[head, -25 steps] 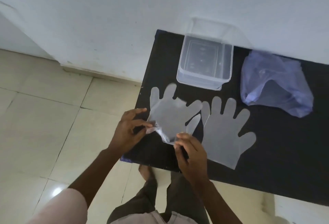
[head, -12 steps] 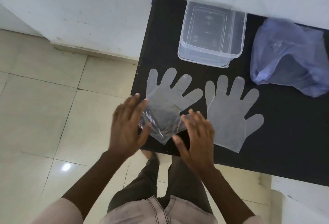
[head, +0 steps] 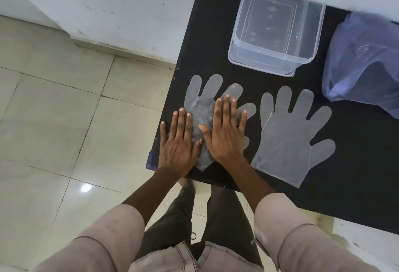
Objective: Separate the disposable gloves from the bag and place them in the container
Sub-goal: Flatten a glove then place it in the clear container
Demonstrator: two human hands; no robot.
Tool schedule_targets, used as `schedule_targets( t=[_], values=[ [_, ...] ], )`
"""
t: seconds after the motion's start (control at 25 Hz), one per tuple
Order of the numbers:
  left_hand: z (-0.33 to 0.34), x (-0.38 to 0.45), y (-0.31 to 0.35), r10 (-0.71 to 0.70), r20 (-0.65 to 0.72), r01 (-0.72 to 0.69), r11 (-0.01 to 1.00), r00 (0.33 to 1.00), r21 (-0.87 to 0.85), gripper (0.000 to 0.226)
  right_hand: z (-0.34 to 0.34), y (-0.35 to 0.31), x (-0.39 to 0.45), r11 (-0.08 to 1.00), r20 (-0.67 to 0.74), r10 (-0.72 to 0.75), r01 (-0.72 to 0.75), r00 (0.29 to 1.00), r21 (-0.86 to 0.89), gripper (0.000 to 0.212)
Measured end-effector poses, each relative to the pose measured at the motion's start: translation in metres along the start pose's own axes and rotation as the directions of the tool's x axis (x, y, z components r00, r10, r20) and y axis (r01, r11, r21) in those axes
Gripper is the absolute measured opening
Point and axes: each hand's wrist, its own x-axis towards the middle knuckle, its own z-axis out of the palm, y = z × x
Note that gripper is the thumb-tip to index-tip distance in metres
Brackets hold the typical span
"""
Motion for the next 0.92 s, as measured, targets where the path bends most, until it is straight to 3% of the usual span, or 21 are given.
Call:
schedule_targets(
  t=[0.4, 0.48, 0.52, 0.56, 0.64, 0.68, 0.76, 0.8, 0.92],
  values=[
    [0.009, 0.0, -0.002, -0.002, -0.032, 0.001, 1.0, 0.999, -0.025, 0.081, -0.015, 0.062, 0.01, 0.985, -0.046, 0.151, -0.154, 0.987, -0.08, 0.082],
    [0.003, -0.002, 0.0, -0.005, -0.05, 0.002, 0.998, 0.999, -0.055, 0.082, -0.022, 0.06, 0.008, 0.989, -0.11, 0.136, -0.129, 0.985, 0.071, 0.077],
    [-0.002, -0.004, 0.002, -0.004, -0.071, -0.001, 0.997, 0.997, -0.077, 0.082, -0.027, 0.055, 0.005, 0.968, -0.152, 0.119, -0.081, 0.981, 0.238, 0.073],
    [-0.006, -0.007, 0.003, -0.002, -0.095, -0.007, 0.995, 0.996, -0.099, 0.083, -0.033, 0.049, 0.001, 0.902, -0.189, 0.103, -0.012, 0.977, 0.432, 0.068],
    [-0.011, -0.013, 0.006, -0.018, -0.124, 0.002, 0.992, 0.992, -0.123, 0.084, -0.043, 0.033, -0.003, 0.668, -0.195, 0.065, 0.102, 0.979, 0.737, 0.051],
    [-0.012, -0.015, 0.007, -0.044, -0.123, 0.028, 0.991, 0.991, -0.128, 0.084, -0.047, 0.023, -0.001, 0.524, -0.133, 0.032, 0.097, 0.991, 0.846, 0.041],
    [-0.009, -0.018, 0.008, -0.119, -0.088, 0.107, 0.986, 0.989, -0.132, 0.085, -0.049, 0.004, 0.009, 0.231, 0.114, -0.078, -0.093, 0.99, 0.968, 0.034],
    [-0.007, -0.018, 0.009, -0.149, -0.065, 0.14, 0.982, 0.987, -0.123, 0.085, -0.049, -0.005, 0.016, 0.163, 0.231, -0.142, -0.207, 0.963, 0.965, 0.036],
    [-0.001, -0.02, 0.006, -0.184, -0.011, 0.182, 0.978, 0.983, -0.097, 0.087, -0.042, -0.022, 0.04, 0.238, 0.392, -0.242, -0.337, 0.888, 0.911, 0.047]
  ],
)
